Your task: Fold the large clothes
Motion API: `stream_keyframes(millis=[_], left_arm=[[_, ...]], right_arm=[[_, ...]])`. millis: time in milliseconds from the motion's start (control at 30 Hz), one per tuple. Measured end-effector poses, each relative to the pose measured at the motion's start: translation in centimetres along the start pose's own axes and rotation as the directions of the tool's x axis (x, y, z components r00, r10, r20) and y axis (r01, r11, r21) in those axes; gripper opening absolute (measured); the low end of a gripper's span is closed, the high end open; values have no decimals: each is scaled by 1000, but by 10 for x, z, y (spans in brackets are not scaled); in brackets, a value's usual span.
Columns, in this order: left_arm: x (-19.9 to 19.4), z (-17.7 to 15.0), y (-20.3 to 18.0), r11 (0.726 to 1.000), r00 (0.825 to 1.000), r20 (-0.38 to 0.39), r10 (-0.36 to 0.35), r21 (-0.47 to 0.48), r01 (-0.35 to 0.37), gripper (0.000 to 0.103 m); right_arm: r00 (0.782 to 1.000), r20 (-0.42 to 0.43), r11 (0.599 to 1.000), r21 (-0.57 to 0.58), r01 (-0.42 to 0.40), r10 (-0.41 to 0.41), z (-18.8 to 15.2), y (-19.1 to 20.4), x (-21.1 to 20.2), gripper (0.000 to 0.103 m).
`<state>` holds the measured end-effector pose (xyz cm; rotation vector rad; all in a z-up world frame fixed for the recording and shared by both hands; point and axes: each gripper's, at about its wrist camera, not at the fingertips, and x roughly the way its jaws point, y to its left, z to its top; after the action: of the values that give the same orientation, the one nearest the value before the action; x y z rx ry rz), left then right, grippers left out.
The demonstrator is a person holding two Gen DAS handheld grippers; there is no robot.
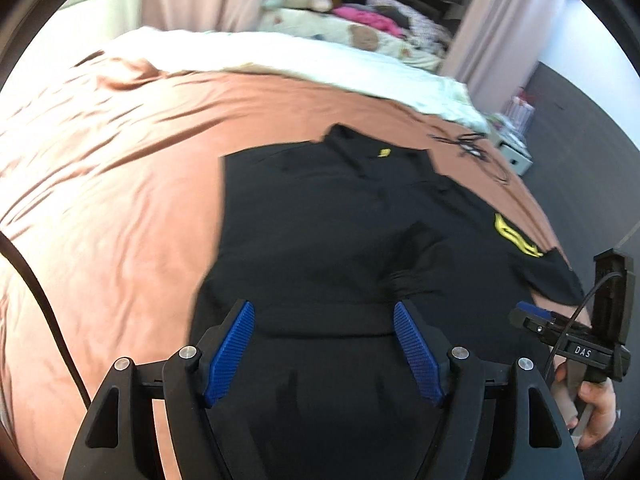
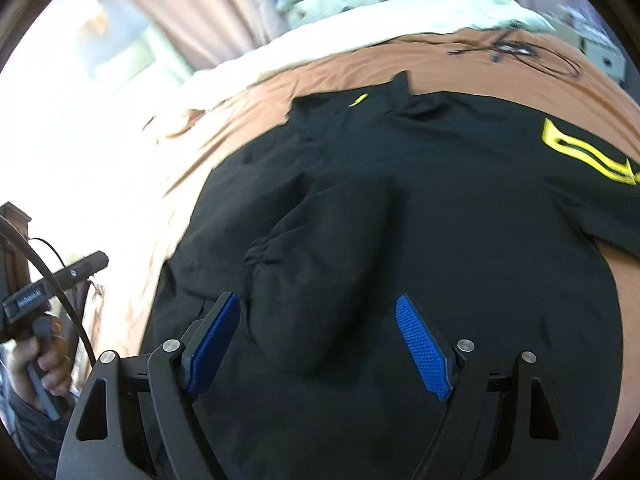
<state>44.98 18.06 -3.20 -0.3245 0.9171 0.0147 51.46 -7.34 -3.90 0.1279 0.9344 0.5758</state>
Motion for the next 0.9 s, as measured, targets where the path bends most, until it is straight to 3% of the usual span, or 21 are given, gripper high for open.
stream_keyframes(millis=[267,433,533,633,700,767,900], left_arm=[[-11,-39,57,993,998,15,68,-94,-66,74],[-5,-56,85,986,996,24,82,-150,-78,72],[4,-62,90,983,996,12,87,-163,-84,70],[12,-66,90,984,996,4,89,-156,-87,70],[17,-66,89,985,996,-6,87,-152,-87,70],[22,-64,85,986,996,-14,92,-138,-93,70],[28,-55,78,989,996,-19,92,-114,-93,70]], right_arm=[[988,-81,978,-170,116,-131,-3,54,46,79],[953,-131,936,-268,229,-272,5,79,102,79],[916,-146,896,-312,316,-373,5,84,135,79],[896,-149,877,-324,356,-418,8,81,154,79],[908,-143,889,-310,337,-394,15,77,158,67],[923,-134,902,-303,309,-361,21,75,152,43],[956,-122,941,-244,233,-268,38,55,135,35]])
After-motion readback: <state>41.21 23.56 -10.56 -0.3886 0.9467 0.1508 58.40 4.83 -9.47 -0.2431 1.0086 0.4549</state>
